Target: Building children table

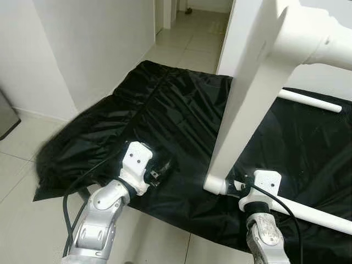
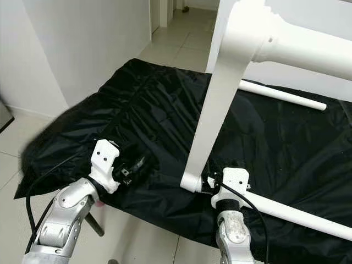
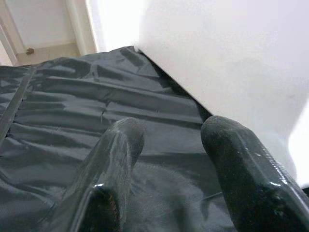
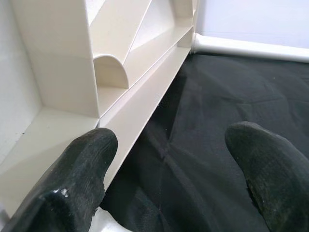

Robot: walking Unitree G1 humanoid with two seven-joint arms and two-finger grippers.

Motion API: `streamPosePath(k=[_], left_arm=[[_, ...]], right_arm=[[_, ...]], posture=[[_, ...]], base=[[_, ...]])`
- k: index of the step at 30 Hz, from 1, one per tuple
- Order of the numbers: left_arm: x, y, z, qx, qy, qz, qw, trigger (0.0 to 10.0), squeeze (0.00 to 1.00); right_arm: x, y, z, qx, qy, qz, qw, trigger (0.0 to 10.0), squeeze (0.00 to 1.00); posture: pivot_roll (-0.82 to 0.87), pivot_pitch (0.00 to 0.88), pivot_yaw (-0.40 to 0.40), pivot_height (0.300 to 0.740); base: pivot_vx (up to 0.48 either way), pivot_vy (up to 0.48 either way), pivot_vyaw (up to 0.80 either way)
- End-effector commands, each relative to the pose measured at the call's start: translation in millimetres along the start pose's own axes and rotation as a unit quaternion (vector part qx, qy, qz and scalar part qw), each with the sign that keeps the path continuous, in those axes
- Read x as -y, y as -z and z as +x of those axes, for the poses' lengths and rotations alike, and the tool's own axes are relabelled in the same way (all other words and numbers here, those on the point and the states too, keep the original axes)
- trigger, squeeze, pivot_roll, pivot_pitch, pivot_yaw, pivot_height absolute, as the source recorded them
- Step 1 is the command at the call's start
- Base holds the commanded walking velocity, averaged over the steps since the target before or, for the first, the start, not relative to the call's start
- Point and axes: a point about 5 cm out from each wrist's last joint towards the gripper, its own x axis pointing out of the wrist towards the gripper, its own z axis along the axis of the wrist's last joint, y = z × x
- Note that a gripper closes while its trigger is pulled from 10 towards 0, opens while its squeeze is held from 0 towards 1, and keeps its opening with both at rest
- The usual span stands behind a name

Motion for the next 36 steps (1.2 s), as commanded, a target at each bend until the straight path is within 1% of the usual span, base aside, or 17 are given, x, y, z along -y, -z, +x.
streamPosePath(k=[1,2,7,12,14,17,18,19,20,21,24,26,27,28,30,32,36], left_arm=[[5.8,-0.2,-0.3,-0.001,0.024,-0.007,1.0,10.0,0.0],[5.8,-0.2,-0.3,-0.001,0.024,-0.007,1.0,10.0,0.0],[8.4,-2.2,-2.8,-0.004,0.033,-0.004,0.999,10.0,0.0],[11.8,-3.5,-4.7,-0.006,0.051,-0.006,0.999,10.0,0.0],[15.7,-5.4,-7.0,-0.007,0.073,-0.007,0.997,10.0,0.0],[15.7,-5.4,-7.0,-0.007,0.073,-0.007,0.997,10.0,0.0],[17.0,-6.2,-8.0,-0.007,0.081,-0.006,0.997,10.0,0.0],[14.6,-12.7,-7.5,0.0,0.088,-0.012,0.996,10.0,0.0],[14.6,-12.7,-7.5,0.0,0.088,-0.012,0.996,10.0,0.0],[12.8,-17.5,-7.1,0.005,0.091,-0.017,0.996,10.0,0.0],[9.7,-21.7,-6.4,0.009,0.093,-0.017,0.996,10.0,0.0],[4.0,-30.7,-4.7,0.015,0.089,-0.021,0.996,10.0,0.0],[4.0,-30.7,-4.7,0.015,0.089,-0.021,0.996,10.0,0.0],[1.9,-35.1,-2.6,0.021,0.08,-0.034,0.996,10.0,0.0],[1.9,-35.1,-2.6,0.021,0.08,-0.034,0.996,10.0,0.0],[1.4,-39.1,0.4,0.021,0.068,-0.04,0.997,10.0,0.0],[3.7,-38.7,1.4,0.014,0.061,-0.039,0.997,10.0,0.0]], right_arm=[[-15.4,2.3,2.9,-0.008,-0.041,0.014,0.999,10.0,0.0],[-15.4,2.3,2.9,-0.008,-0.041,0.014,0.999,10.0,0.0],[-29.3,2.2,9.4,-0.007,-0.077,0.043,0.996,10.0,0.0],[-33.5,2.8,13.8,-0.006,-0.087,0.052,0.995,10.0,0.0],[-37.8,3.7,16.9,-0.006,-0.098,0.057,0.993,10.0,0.0],[-37.8,3.7,16.9,-0.006,-0.098,0.057,0.993,10.0,0.0],[-39.6,4.4,18.0,-0.007,-0.102,0.059,0.993,10.0,0.0],[-43.8,5.8,19.6,-0.009,-0.11,0.065,0.992,10.0,0.0],[-43.8,5.8,19.6,-0.009,-0.11,0.065,0.992,10.0,0.0],[-46.7,6.8,20.6,-0.01,-0.115,0.069,0.991,10.0,0.0],[-50.2,7.6,22.0,-0.011,-0.119,0.072,0.99,10.0,0.0],[-59.6,8.3,25.1,-0.012,-0.14,0.08,0.987,10.0,0.0],[-59.6,8.3,25.1,-0.012,-0.14,0.08,0.987,10.0,0.0],[-66.1,7.5,27.0,-0.01,-0.155,0.087,0.984,10.0,0.0],[-66.1,7.5,27.0,-0.01,-0.155,0.087,0.984,10.0,0.0],[-76.6,5.6,31.2,-0.005,-0.176,0.092,0.98,10.0,0.0],[-81.0,4.5,35.9,-0.001,-0.184,0.089,0.979,10.0,0.0]], posture=[[-0.03,0.018,-0.006,0.74],[-0.03,0.018,-0.006,0.74],[-0.03,0.022,-0.006,0.74],[-0.03,0.027,-0.006,0.74],[-0.03,0.03,-0.006,0.74],[-0.03,0.03,-0.006,0.74],[-0.03,0.03,-0.006,0.74],[-0.02,0.038,-0.01,0.74],[-0.02,0.038,-0.01,0.74],[-0.02,0.038,-0.01,0.74],[-0.02,0.038,-0.01,0.74],[-0.02,0.049,-0.007,0.74],[-0.02,0.049,-0.007,0.74],[-0.02,0.051,-0.009,0.74],[-0.02,0.051,-0.009,0.74],[-0.02,0.054,-0.01,0.74],[-0.02,0.054,-0.016,0.74]], base=[[0.0,0.0,0.0],[0.0,0.0,0.0],[0.0,0.0,0.0],[0.0,0.0,0.0],[0.0,0.0,0.0],[0.0,0.0,0.0],[0.0,0.0,0.0],[0.0,0.0,0.0],[0.0,0.0,0.0],[0.0,0.0,0.0],[0.0,0.0,0.0],[0.0,0.0,0.0],[0.0,0.0,0.0],[0.0,0.0,0.0],[0.0,0.0,0.0],[0.0,0.0,0.0],[0.0,0.0,0.0]])
